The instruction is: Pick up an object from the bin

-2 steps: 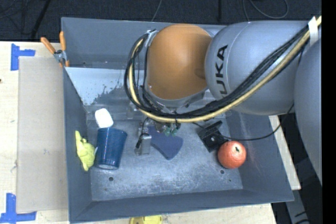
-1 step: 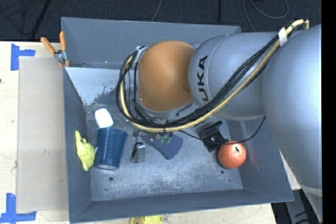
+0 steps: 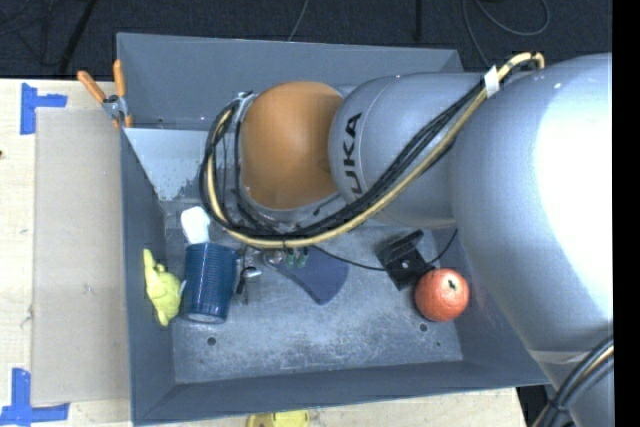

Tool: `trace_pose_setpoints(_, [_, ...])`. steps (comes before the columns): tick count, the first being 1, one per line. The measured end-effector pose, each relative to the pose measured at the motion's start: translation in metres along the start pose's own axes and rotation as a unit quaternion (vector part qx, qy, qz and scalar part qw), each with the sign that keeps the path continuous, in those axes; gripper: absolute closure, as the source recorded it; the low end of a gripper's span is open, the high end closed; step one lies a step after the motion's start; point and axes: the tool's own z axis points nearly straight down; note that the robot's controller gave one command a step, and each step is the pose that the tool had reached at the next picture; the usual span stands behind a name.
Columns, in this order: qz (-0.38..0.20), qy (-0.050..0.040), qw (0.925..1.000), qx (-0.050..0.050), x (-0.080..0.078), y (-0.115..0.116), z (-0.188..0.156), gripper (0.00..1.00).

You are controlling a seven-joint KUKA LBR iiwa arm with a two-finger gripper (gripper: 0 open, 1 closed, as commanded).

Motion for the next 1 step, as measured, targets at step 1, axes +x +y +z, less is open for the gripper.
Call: trace_pose_setpoints(1, [-0.038,0.0031,0.9993,0.001,-0.0025,0.0300,0.0298,1.00])
